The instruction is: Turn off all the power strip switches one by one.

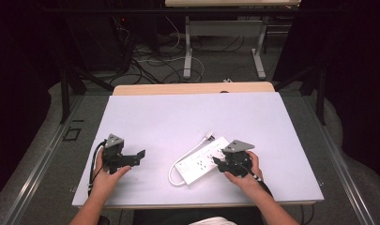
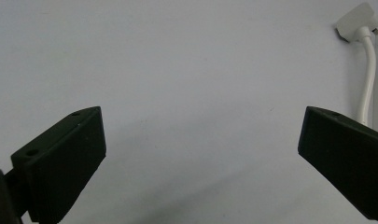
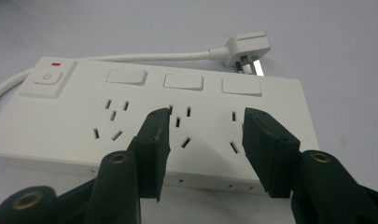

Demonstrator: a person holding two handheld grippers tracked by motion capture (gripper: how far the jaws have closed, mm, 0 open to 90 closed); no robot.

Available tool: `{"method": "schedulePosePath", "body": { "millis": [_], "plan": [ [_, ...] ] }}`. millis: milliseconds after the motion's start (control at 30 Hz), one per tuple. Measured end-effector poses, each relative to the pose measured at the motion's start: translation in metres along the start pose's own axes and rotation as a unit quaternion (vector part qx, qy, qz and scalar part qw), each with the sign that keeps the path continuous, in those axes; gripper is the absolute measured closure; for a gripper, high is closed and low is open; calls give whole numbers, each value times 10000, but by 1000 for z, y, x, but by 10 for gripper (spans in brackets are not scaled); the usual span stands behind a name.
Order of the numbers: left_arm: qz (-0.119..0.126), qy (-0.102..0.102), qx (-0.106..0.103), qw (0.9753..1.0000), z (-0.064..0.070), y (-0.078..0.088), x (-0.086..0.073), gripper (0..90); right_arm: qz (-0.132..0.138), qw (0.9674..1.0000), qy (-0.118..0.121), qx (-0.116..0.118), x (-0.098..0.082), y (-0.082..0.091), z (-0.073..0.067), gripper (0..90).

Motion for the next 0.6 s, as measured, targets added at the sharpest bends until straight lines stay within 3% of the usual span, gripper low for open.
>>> {"method": "schedulePosePath", "body": {
  "millis": [133, 200, 267, 367, 600],
  "plan": [
    [-45, 15, -8, 10000, 0, 1, -1, 7, 57, 10000, -39, 25, 5, -2, -5, 515],
    [-47, 7, -3, 10000, 0, 1, -1, 8, 29, 9997, -97, 204, 7, -3, -10, 538],
    [-44, 17, 0, 10000, 0, 1, -1, 8, 80, 9997, -112, 216, 8, -5, -11, 539],
    [10, 18, 25, 10000, -1, 1, 0, 10, -131, 9995, -87, 257, 5, -6, -14, 537],
    [37, 72, 8, 10000, 0, 0, 0, 11, -159, 9986, -58, 493, 8, -12, -25, 667]
  ]
}}
Point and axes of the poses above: each handheld gripper's, and its own axes: y roughly backward along the jaws, x roughly out of its top, z roughly to its right, the point moved 9 cm from there along -y, roughly forward along the jaws, and after that the axes turned 7 degrees about -x, right-handed, at the moved point
